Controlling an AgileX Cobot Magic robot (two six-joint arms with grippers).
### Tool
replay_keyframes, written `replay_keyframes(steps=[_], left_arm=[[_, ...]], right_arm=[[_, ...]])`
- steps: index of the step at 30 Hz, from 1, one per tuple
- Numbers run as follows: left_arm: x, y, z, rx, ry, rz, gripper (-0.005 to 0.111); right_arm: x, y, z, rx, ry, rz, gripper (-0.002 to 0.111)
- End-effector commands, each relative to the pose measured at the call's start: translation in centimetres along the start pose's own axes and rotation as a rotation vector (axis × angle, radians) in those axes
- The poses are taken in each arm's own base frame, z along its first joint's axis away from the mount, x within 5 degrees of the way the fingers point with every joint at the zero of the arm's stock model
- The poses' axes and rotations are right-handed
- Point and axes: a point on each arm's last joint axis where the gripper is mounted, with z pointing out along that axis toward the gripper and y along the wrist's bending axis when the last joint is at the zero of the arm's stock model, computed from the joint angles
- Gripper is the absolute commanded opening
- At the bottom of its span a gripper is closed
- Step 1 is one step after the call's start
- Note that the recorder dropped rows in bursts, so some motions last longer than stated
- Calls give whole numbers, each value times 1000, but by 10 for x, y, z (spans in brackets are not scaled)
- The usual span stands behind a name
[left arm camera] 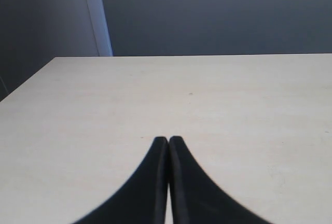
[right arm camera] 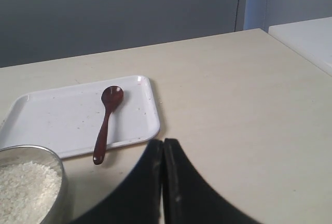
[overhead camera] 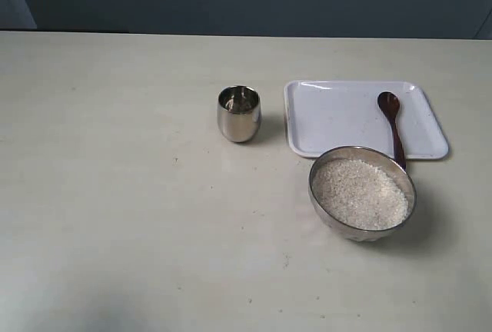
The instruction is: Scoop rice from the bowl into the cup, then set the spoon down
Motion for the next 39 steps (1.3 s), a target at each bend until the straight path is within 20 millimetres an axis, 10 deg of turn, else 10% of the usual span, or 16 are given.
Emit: replay_keyframes(steps=[1, 39], left_arm=[[-1, 0, 0, 5, -6, 0, 1], [-1, 0, 0, 5, -6, 0, 1]], right_arm=[[-1, 0, 0, 5, -13, 1, 0], [-1, 0, 0, -3, -13, 26, 0]])
